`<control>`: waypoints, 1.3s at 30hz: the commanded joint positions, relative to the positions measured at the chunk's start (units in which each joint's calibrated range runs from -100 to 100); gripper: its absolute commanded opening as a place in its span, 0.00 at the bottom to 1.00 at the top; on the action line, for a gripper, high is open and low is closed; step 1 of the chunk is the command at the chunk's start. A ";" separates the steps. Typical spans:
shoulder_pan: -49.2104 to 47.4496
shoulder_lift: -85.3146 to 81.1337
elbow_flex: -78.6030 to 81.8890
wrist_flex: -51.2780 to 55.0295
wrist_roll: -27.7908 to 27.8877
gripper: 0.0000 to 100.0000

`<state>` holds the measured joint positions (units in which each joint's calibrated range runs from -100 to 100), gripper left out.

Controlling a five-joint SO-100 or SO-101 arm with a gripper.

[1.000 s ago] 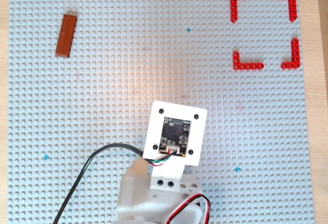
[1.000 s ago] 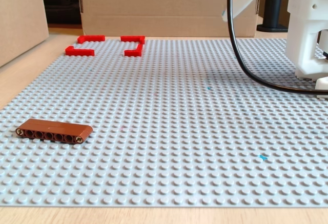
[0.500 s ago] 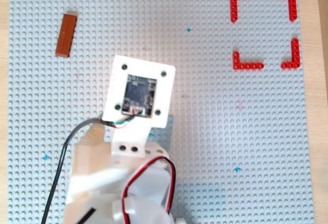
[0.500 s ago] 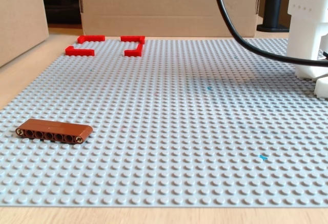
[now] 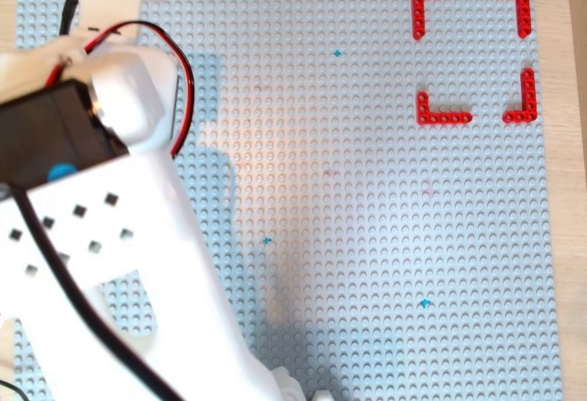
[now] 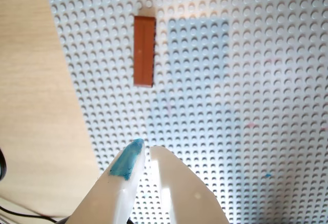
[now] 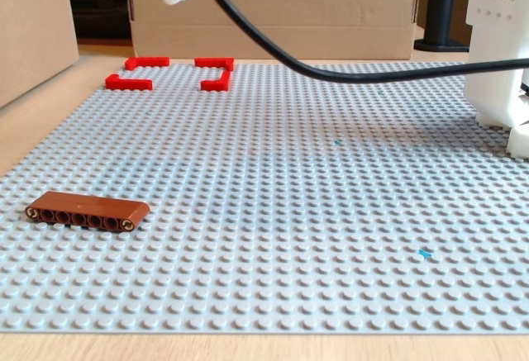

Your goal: Grab and store lego

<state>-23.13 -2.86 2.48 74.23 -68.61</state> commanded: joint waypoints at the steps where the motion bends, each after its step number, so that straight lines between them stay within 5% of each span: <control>1: -1.87 8.37 -13.19 -0.20 -0.66 0.04; 7: -4.25 17.43 -22.44 -0.99 -1.65 0.19; 39: -4.02 41.05 -36.42 -2.12 -1.65 0.19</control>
<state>-27.08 38.30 -30.33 73.97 -70.10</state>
